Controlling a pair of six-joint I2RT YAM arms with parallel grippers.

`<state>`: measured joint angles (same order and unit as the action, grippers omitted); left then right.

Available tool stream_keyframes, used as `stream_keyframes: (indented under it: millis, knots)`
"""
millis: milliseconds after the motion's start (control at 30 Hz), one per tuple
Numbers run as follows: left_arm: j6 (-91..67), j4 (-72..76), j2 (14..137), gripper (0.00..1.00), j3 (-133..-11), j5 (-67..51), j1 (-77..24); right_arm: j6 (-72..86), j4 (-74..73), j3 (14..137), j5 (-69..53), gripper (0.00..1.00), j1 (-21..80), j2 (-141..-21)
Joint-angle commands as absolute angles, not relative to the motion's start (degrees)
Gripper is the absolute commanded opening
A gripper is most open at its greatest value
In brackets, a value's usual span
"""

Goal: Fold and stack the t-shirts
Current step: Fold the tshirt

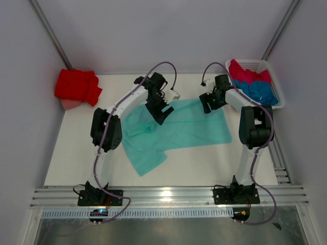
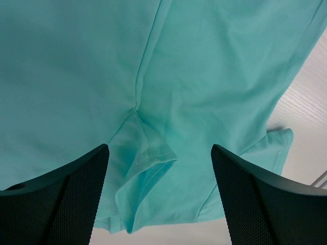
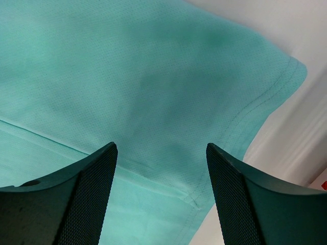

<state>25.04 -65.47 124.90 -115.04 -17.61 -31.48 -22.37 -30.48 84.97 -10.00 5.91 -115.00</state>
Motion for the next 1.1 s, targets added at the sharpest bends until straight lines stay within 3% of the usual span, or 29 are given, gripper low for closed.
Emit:
stream_keyframes:
  millis: [0,433,1067]
  knots:
    - [23.3,-63.2,125.5,0.83,-116.1,-14.3,-31.5,-23.0,-29.8,85.4,-9.1,0.74,6.0,-111.7]
    - [22.4,-64.0,128.7,0.83,-116.6,-11.4,-30.8,-23.0,-29.6,85.0,-9.6,0.74,6.0,-111.9]
    - [22.1,-74.2,133.0,0.82,-121.0,-22.0,-30.3,-23.0,-31.3,86.4,-9.7,0.74,6.1,-112.2]
